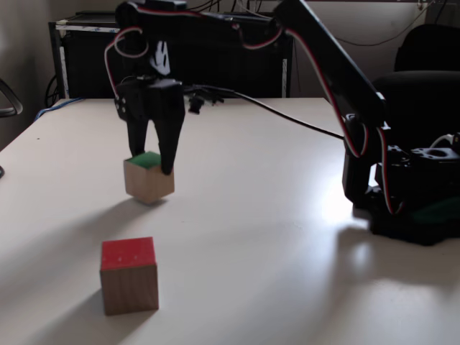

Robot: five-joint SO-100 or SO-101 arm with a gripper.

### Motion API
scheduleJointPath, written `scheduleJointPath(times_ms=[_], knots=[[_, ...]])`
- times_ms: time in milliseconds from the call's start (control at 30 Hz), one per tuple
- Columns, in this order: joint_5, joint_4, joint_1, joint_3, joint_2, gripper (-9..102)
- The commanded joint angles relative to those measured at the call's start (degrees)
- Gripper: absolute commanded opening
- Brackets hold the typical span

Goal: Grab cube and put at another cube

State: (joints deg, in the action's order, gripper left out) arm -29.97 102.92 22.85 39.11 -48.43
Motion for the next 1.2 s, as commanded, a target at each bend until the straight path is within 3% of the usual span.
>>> scheduleJointPath(times_ms=[0, 500, 1167], knots=[[1.41, 0.53, -2.99, 3.87, -10.72, 13], [0.62, 0.62, -21.80, 25.93, -37.18, 12], [-4.92, 0.70, -38.50, 18.02, -30.23, 13]])
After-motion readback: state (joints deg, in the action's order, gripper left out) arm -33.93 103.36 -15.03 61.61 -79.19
